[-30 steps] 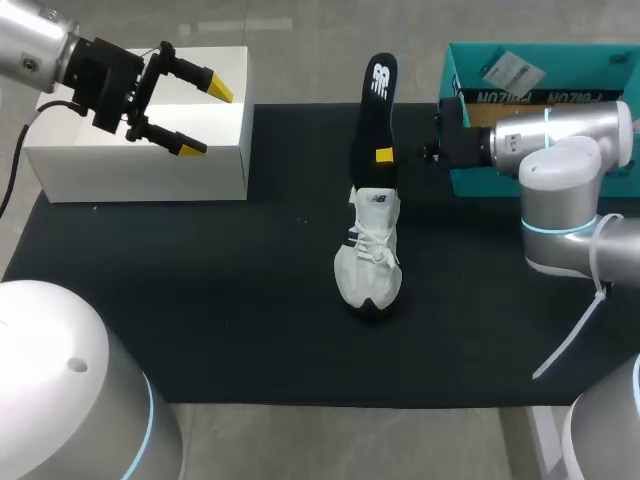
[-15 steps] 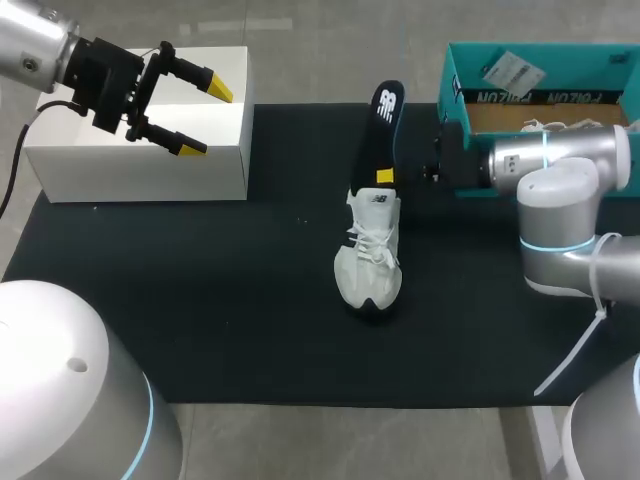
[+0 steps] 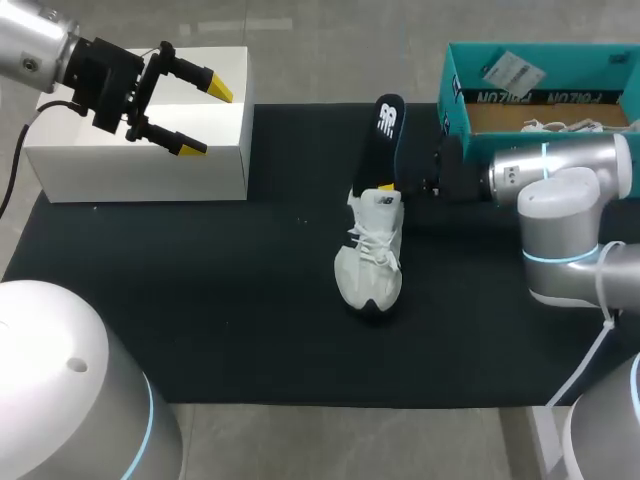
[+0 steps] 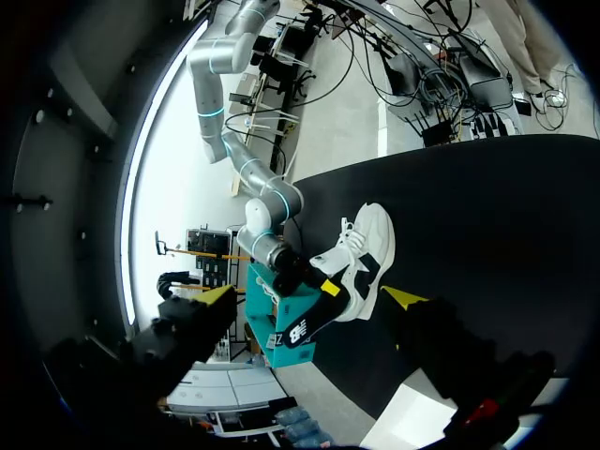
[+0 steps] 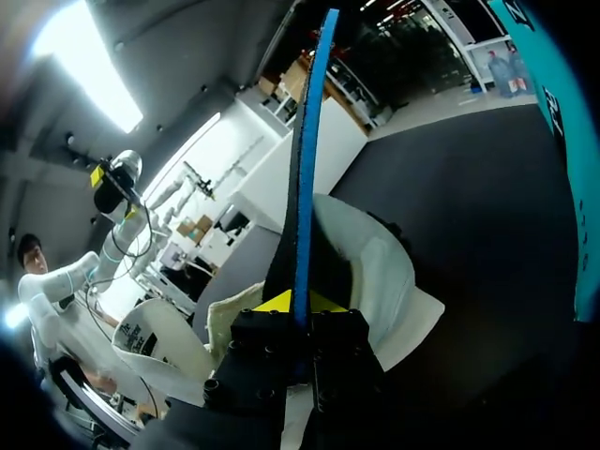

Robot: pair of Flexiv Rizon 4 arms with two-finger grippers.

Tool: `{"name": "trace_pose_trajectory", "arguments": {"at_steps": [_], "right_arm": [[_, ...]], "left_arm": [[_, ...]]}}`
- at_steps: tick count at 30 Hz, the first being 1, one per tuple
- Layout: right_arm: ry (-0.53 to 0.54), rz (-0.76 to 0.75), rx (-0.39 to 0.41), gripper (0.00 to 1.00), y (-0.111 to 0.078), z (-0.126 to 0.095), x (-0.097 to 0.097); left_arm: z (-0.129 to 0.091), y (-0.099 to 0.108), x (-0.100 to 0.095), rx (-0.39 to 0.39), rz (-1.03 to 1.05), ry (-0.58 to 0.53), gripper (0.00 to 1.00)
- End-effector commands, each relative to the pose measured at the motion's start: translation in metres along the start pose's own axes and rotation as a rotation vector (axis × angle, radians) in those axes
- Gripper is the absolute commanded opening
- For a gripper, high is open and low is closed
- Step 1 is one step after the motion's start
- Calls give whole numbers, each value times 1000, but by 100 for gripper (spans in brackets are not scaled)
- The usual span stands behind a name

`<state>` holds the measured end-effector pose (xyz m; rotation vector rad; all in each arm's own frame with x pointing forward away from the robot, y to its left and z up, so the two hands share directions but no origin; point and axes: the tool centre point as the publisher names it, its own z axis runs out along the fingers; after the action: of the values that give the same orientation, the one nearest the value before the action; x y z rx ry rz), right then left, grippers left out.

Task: Take the shoe out of the shoebox, open the shoe tongue, remove and reinsert the insole, then place the shoe into the shoebox

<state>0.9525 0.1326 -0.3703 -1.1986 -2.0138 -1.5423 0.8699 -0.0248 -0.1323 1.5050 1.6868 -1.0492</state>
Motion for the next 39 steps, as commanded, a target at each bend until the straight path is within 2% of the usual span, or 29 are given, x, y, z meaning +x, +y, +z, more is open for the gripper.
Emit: {"name": "trace_pose_trajectory", "arguments": {"at_steps": [1,4,5,6,7,11,19,24,26,28,30,39], "right_arm": [[-8,9,10,0,-9,4,1],[-8,15,10,0,-11,4,3],[-8,15,9,9,-10,3,4],[-9,12,4,34,-7,2,4],[-10,6,2,40,-5,2,5],[-14,-18,2,45,5,-1,6],[-5,-59,5,42,24,-6,7],[-12,-75,-11,33,33,-11,5],[-18,-78,-12,28,35,-12,4],[-21,-82,-10,18,36,-12,4],[-23,-84,-6,0,37,-12,4],[-38,-57,56,0,21,-9,7]], "left_arm": [[0,1,0,1,0,3,100],[0,1,0,1,0,3,100],[0,1,0,1,0,3,100],[0,1,0,1,0,3,100],[0,1,0,1,0,3,100],[0,1,0,1,0,3,100],[0,1,0,1,0,3,100],[0,1,0,1,0,3,100],[0,1,0,1,0,3,100],[0,1,0,1,0,3,100],[0,1,0,1,0,3,100],[0,1,0,1,0,3,100]]}}
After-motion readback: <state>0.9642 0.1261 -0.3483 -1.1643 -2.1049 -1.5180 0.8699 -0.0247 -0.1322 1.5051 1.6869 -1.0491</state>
